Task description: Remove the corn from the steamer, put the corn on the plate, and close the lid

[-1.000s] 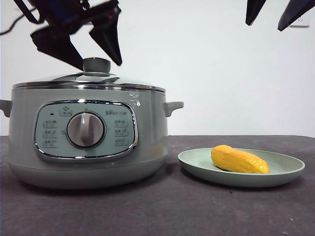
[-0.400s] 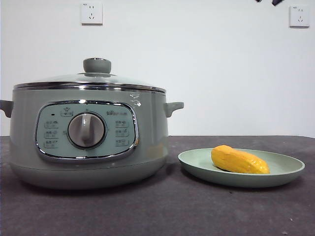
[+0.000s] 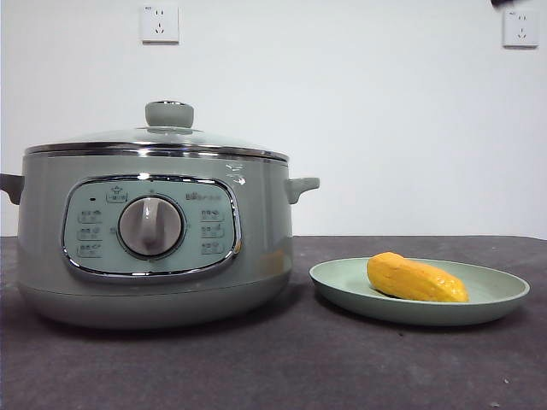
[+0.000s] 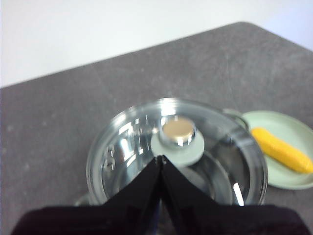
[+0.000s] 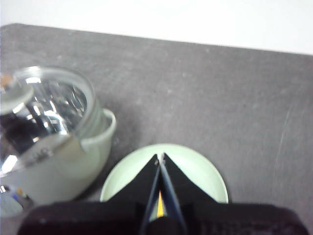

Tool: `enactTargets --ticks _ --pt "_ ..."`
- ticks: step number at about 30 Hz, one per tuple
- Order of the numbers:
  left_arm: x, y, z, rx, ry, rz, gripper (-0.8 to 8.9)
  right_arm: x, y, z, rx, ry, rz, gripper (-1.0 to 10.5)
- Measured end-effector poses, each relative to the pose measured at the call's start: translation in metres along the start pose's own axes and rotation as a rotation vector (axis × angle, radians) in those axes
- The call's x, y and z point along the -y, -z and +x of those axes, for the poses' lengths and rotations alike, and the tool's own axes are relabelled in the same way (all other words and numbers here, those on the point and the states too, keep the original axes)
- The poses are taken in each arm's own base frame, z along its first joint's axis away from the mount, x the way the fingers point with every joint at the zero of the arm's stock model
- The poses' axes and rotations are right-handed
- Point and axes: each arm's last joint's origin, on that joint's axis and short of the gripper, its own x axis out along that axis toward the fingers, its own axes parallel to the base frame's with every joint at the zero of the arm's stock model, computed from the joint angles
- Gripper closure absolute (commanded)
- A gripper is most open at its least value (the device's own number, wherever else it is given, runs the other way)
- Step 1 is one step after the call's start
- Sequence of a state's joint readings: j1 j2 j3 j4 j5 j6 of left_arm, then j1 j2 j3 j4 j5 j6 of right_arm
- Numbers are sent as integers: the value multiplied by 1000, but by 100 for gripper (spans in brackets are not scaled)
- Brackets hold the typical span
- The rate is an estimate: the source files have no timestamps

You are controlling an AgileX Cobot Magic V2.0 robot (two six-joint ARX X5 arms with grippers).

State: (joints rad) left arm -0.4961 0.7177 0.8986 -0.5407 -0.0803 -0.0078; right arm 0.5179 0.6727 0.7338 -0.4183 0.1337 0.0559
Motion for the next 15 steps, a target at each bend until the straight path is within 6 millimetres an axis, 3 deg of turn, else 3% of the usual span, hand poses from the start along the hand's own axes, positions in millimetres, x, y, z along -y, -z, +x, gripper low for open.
enactTargets --ticks 5,8,15 --pt "-1 42 -10 25 -5 -5 822 2 34 -2 -5 1 0 963" --pt "-2 57 -18 24 -16 -6 822 3 36 -2 -6 28 1 952" --pt "-3 65 -20 -68 -22 2 816 5 37 -1 -8 80 74 945"
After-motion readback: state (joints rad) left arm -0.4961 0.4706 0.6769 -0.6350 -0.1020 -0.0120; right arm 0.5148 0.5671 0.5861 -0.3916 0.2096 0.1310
